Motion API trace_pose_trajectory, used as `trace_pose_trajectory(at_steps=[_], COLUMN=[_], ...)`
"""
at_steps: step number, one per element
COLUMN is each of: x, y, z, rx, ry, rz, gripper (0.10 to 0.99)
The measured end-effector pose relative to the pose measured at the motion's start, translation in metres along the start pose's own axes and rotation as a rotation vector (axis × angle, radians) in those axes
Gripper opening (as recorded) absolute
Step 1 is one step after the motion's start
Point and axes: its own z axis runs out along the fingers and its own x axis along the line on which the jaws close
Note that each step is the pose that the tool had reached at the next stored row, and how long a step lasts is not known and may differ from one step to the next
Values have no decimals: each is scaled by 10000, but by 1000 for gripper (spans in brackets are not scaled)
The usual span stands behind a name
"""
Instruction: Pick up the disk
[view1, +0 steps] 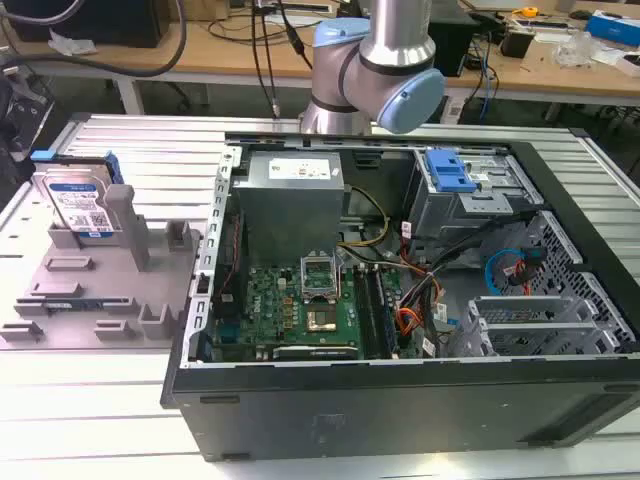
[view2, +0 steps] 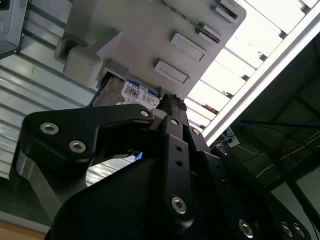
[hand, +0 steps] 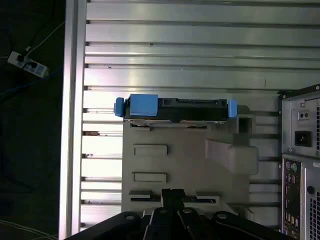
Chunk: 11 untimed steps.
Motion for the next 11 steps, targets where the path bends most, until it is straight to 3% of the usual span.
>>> trace_pose_trajectory(at_steps=[8, 11], x=[0, 0], y=[0, 1], z=[1, 0], rx=[6, 14], ry=[0, 24], rz=[-17, -624], gripper=[106, 106])
